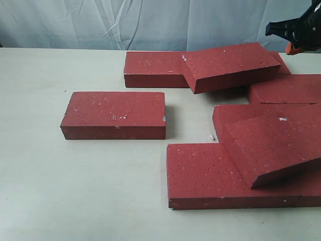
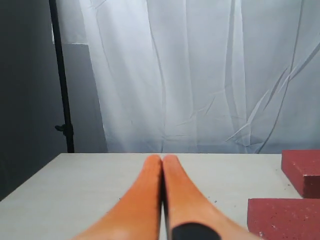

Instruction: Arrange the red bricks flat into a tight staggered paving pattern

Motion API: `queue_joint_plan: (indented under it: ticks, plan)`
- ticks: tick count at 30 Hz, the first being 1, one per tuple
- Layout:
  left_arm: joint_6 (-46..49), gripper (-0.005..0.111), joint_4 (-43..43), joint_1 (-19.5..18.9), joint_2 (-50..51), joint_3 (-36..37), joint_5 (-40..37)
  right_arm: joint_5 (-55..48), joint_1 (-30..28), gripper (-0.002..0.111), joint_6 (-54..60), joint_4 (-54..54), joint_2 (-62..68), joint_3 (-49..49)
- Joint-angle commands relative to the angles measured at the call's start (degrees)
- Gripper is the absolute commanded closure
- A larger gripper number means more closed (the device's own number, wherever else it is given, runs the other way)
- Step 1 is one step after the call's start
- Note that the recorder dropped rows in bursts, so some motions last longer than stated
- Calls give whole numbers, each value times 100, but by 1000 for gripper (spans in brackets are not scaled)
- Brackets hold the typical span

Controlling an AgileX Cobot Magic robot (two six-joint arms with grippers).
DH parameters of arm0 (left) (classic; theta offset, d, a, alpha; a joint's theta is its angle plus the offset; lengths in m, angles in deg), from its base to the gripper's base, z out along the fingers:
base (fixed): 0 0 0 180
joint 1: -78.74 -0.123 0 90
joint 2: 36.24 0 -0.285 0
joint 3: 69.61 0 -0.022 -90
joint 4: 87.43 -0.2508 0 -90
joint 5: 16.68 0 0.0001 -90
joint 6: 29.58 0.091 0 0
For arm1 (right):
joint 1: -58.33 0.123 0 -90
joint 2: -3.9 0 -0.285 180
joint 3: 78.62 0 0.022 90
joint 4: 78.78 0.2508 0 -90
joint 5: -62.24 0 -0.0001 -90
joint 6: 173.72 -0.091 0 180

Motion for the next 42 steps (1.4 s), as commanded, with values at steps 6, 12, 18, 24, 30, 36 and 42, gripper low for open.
queue_joint_plan:
  ticks: [6,12,18,24,30,36,42]
  plan:
    - [-46,107,640,2,-22,29,345,-340,-30,109,205,56,388,439]
    - [-46,107,1314,2,-22,29,104,-135,-30,109,205,56,480,507]
    - [-46,107,1602,2,184,29,-54,-94,-30,109,205,44,563,507]
    - [-46,107,1703,2,854,-28,-148,-194,-30,109,442,44,667,507]
    - [-46,107,1913,2,1744,-442,-687,-244,-30,109,455,55,851,714]
    - [-34,107,2023,2,2659,-858,-1179,-500,-30,109,545,189,1069,1182]
    - [200,107,2037,2,3384,-1325,-1703,-708,-30,109,612,205,1331,1687]
